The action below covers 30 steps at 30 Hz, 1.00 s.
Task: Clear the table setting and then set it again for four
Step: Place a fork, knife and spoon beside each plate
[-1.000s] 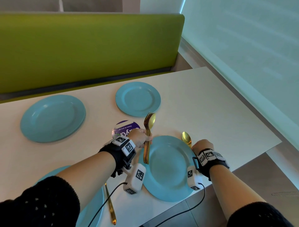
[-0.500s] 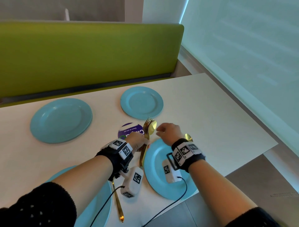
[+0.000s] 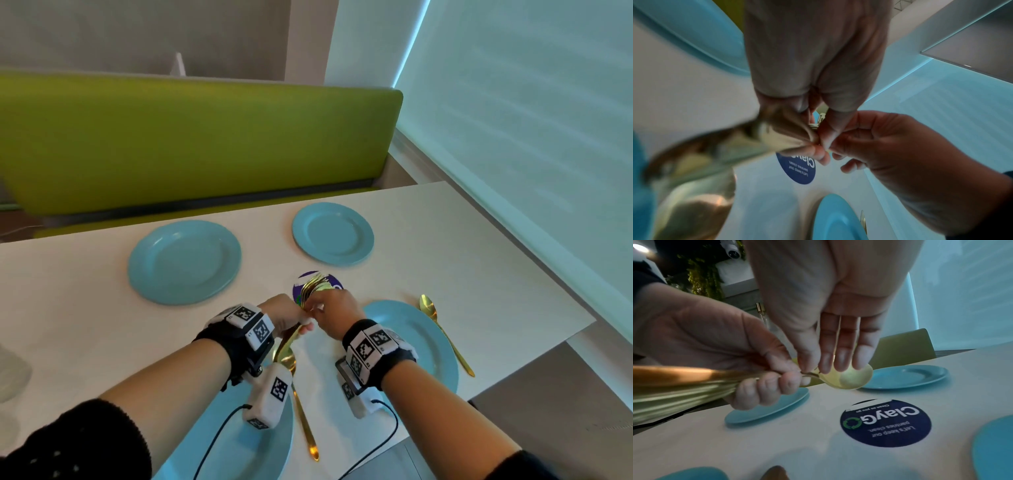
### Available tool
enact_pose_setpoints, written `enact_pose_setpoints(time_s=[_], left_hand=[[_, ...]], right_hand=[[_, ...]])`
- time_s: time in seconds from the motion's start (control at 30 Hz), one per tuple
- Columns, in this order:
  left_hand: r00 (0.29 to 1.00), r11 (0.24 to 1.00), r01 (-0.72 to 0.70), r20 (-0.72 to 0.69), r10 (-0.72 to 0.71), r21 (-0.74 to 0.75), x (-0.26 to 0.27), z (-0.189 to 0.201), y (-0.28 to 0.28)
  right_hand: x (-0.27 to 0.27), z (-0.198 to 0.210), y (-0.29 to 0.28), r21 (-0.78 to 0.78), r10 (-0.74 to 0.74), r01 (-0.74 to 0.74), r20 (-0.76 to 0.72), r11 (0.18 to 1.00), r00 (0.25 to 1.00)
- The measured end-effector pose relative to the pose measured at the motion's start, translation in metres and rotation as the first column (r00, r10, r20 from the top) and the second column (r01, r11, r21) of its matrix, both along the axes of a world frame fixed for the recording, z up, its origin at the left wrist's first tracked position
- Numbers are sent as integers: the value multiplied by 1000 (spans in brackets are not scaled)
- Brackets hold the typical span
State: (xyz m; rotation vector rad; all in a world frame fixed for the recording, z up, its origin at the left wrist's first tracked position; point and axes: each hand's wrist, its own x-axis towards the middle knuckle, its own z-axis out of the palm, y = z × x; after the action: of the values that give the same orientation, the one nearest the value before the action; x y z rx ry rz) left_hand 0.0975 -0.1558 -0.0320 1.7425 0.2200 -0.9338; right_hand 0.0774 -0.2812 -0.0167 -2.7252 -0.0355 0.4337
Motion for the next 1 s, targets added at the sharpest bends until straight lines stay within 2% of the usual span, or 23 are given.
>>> enact_pose_setpoints(time_s=[0.3,0.43,0.53,0.7,0.9,1.0], left_hand=[[997,998,67,43,-67,20,-4,1,47],[990,991,131,50,-132,34,2,4,60],[983,984,171,61,-174,50,7,5,64],[971,970,220,70,-228,99,19,6,67],[975,974,217,35,-220,73,37,6,56],[982,972,129,113,-154,196,56,3,52]], right_hand=[[-6,-2,39,-7,83,-82,36,997,996],[-2,3,45,-82,136,-132,51,988,989],[2,7,48,-130,208,-207,-3,970,978],[16,9,47,-100,308,-312,-54,945,950],[47,9,34,-127,398,-411,-114,903,910],[66,15,16,-199,384,-413,-169,889,908]])
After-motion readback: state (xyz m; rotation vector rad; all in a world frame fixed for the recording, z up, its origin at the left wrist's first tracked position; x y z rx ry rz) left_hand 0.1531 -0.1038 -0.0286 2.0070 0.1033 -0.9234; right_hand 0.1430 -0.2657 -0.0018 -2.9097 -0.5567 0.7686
